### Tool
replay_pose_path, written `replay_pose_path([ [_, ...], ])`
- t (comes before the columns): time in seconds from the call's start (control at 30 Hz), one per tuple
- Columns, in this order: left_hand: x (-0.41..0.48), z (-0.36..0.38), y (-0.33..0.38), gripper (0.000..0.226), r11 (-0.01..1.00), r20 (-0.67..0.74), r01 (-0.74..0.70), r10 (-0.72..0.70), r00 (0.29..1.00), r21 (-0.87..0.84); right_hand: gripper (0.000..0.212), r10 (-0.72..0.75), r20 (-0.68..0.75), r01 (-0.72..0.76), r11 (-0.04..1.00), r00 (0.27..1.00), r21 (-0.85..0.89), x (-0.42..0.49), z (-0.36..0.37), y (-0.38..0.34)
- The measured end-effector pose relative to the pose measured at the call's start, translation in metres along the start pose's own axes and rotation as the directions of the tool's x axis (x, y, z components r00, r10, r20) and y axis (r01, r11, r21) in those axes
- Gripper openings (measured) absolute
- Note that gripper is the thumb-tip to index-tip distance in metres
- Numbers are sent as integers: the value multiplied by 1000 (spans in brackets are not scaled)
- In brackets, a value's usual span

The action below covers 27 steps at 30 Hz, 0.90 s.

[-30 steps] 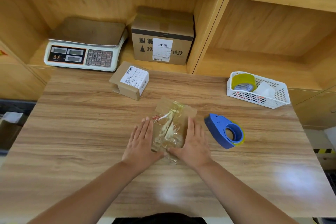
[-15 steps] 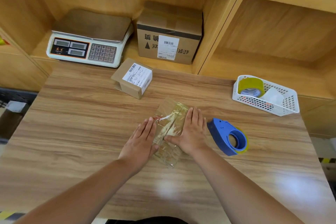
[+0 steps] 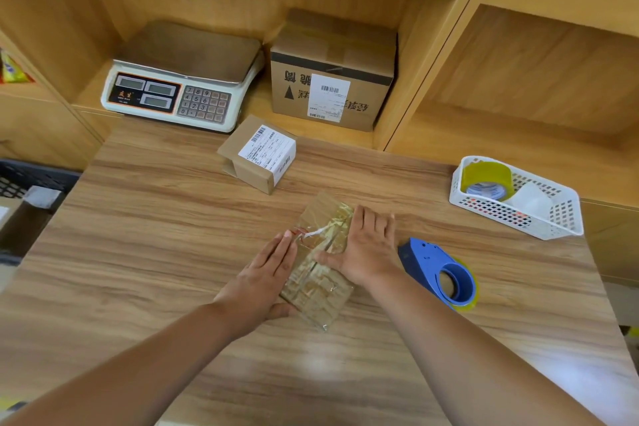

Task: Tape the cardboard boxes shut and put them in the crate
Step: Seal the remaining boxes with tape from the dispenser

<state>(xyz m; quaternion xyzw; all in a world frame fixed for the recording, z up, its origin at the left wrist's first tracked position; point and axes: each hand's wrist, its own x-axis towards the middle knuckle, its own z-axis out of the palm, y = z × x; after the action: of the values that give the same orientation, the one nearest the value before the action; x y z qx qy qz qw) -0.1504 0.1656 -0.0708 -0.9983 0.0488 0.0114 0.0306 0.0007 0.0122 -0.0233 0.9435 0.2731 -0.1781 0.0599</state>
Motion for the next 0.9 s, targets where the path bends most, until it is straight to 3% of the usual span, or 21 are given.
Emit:
replay_pose_path([
  [0.1,1,0,0,106,998,90,-14,9,996,54,131,7,-2,-7,1000,1000,11,5,1,2],
  [0.27,3,-8,3,121,996,168,-40,26,985,82,116,6,-60,-5,1000,998,21,14,1,5],
  [0.43,5,-15,4,130,998,191,-15,4,982,59,92,25,-129,-17,998,991,65,20,3,9],
  [0.6,5,-18,5,133,999,198,39,-44,979,29,89,27,-137,-16,997,990,82,30,2,12],
  [0.9,4,-5,5,131,998,196,7,-19,980,63,45,77,-183,-25,962,980,271,49,2,19],
])
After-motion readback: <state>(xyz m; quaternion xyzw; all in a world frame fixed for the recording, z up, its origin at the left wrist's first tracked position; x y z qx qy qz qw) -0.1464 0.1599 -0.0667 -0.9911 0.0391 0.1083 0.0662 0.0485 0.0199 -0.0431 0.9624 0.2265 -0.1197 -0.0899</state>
